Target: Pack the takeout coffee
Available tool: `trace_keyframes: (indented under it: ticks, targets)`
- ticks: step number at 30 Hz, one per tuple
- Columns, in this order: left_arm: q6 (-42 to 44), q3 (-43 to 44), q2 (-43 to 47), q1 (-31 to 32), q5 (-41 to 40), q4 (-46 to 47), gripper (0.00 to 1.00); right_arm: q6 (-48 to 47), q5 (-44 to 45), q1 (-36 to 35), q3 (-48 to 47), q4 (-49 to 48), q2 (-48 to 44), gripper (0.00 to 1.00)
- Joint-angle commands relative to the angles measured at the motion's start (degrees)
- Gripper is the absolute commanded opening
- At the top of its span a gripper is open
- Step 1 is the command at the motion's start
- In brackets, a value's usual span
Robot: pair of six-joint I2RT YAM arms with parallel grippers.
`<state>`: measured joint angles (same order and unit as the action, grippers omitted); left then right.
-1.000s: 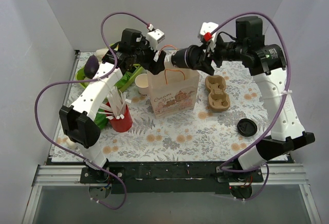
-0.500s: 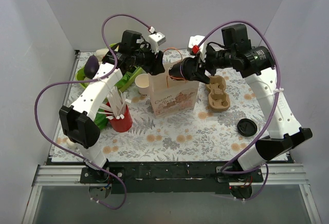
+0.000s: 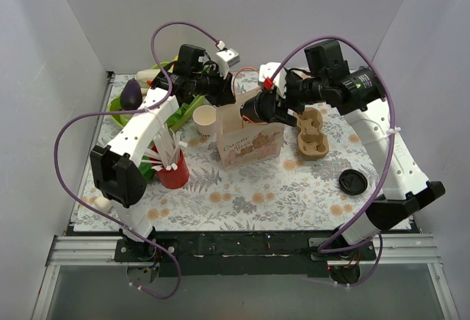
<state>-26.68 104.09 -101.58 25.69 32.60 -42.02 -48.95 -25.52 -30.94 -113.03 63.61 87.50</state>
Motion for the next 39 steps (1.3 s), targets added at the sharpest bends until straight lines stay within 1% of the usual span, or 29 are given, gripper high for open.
trace_keyframes:
  ticks: [1,8,11,12,14,17,21,25,28,31,35,39]
  targets:
    - [0.31,2.43,1.12,-0.12,3.16,-1.22,0.00,-1.15,1.00,-0.44,-2.62,1.51,-0.93,0.01]
    - [0.40,3.05,4.19,0.50,8.26,-5.43,0.00,-3.61,0.73,-0.96,-6.41,7.48,-1.98,0.01]
    - [-0.30,1.38,6.04,0.76,10.37,-6.23,0.00,-0.90,-0.49,-1.14,-6.15,9.68,-3.04,0.01]
    - [-0.57,-0.10,6.57,0.76,10.81,-5.97,0.00,0.77,-2.50,-1.40,-5.97,10.47,-3.30,0.01]
    - [-1.27,-1.87,8.32,0.85,10.82,-4.14,0.00,2.80,-2.78,-2.71,-3.61,11.36,-4.71,0.01]
    - [-0.31,-3.55,9.56,1.11,13.27,-2.98,0.00,3.51,-2.08,-3.78,-2.72,11.36,-6.12,0.01]
    - [2.32,-2.49,9.12,1.29,17.23,-3.86,0.00,3.51,0.98,-5.27,-4.56,11.36,-5.94,0.01]
    - [3.56,1.63,6.93,1.38,21.35,-9.02,0.00,4.82,2.14,-6.59,-7.46,11.36,-5.24,0.01]
    - [3.65,3.57,5.60,2.08,21.28,-12.02,0.00,6.58,2.40,-7.82,-7.21,11.44,-5.67,0.01]
    - [4.87,2.00,6.39,3.30,20.67,-12.65,0.00,7.20,3.02,-9.22,-5.71,11.44,-6.64,0.01]
    - [6.81,0.06,7.45,6.03,17.42,-13.43,0.00,8.16,3.02,-10.28,-1.85,11.44,-7.87,0.01]
    - [9.09,-0.64,7.71,7.88,14.70,-15.46,0.00,10.01,3.02,-10.55,-0.44,11.53,-8.14,0.01]
